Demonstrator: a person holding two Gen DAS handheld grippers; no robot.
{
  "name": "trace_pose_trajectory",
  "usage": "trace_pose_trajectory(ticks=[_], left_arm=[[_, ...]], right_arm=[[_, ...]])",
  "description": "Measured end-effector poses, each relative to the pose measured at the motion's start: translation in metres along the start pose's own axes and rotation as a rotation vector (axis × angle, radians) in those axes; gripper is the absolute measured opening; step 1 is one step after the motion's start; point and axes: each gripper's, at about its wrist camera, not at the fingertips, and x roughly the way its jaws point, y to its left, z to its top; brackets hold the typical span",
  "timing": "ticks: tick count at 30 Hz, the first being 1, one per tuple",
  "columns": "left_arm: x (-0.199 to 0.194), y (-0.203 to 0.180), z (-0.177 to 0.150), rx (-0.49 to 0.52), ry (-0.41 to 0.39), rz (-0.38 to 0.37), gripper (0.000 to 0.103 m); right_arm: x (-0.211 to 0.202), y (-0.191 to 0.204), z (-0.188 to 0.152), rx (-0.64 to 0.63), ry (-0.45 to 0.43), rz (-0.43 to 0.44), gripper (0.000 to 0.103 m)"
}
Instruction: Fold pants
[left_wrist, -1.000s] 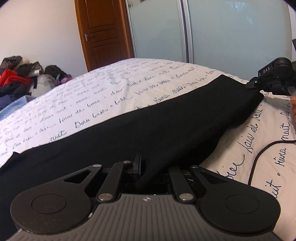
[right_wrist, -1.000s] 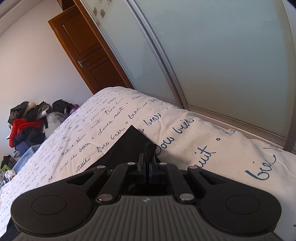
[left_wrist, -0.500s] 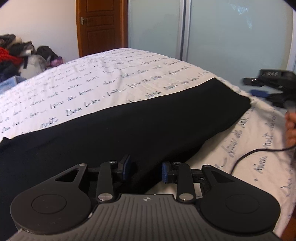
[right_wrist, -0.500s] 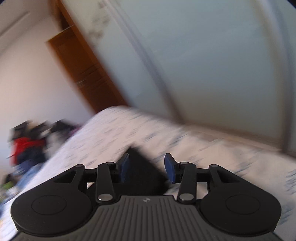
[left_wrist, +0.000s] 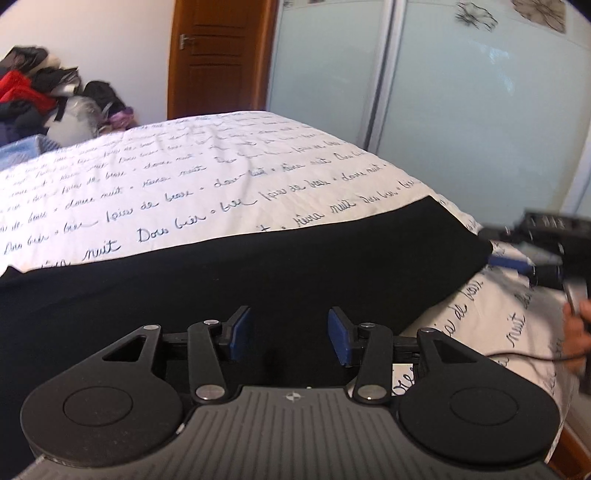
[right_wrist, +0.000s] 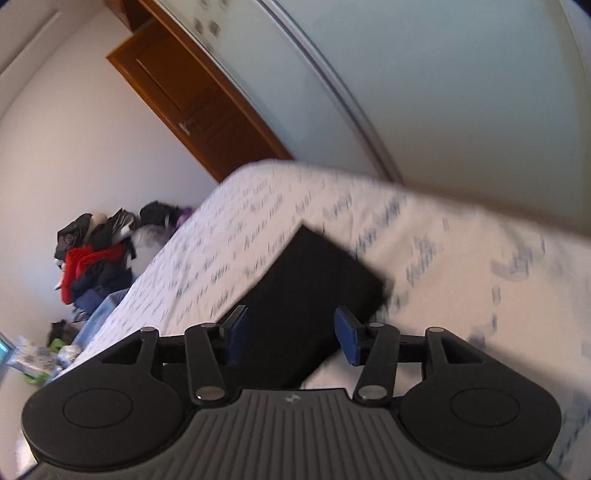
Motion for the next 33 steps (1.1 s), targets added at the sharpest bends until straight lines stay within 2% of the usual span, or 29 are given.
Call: trace_pose_trajectory(ticks=[2, 5, 9, 16, 21, 23, 25, 27, 28, 30, 33], left_arm=[[0.0, 0.003, 0.001, -0.013, 0.007, -0.023, 0.049], [0.005, 0.004, 0.0, -0.007, 0.013, 0.005, 0.051], [0.021, 0.007, -0.003, -0.018, 0.062, 0.028, 0.051], [0.031, 0.006, -0.01, 0.009, 0.075, 0.063, 0.053], [0.029, 0.004, -0.006, 0.003, 0.069, 0.055, 0.055], [0.029, 0.002, -0.001, 0.002, 0.054, 0.045, 0.058], [0.028, -0.002, 0.004, 0.004, 0.028, 0.037, 0.063], [0.028, -0.006, 0.011, 0.005, 0.007, 0.02, 0.071], [0.029, -0.008, 0.015, 0.002, 0.003, 0.009, 0.075], [0.032, -0.01, 0.021, -0.007, 0.004, -0.014, 0.077], [0.038, -0.011, 0.027, -0.045, 0.025, -0.054, 0.077]], right_arm=[[0.0, -0.011, -0.005, 0.075, 0.043, 0.028, 0.052], [-0.002, -0.016, -0.012, 0.138, 0.033, 0.035, 0.05], [0.01, -0.021, -0.012, 0.183, 0.051, 0.052, 0.05], [0.026, -0.029, -0.007, 0.207, 0.001, 0.093, 0.05], [0.035, -0.036, 0.004, 0.26, -0.044, 0.121, 0.049], [0.04, -0.035, 0.009, 0.255, -0.048, 0.118, 0.048], [0.045, -0.03, 0.013, 0.218, -0.046, 0.095, 0.04], [0.051, -0.025, 0.016, 0.174, -0.037, 0.067, 0.025], [0.053, -0.025, 0.016, 0.163, -0.034, 0.056, 0.022], [0.056, -0.025, 0.017, 0.148, -0.029, 0.052, 0.012], [0.055, -0.023, 0.016, 0.107, -0.035, 0.041, 0.01]])
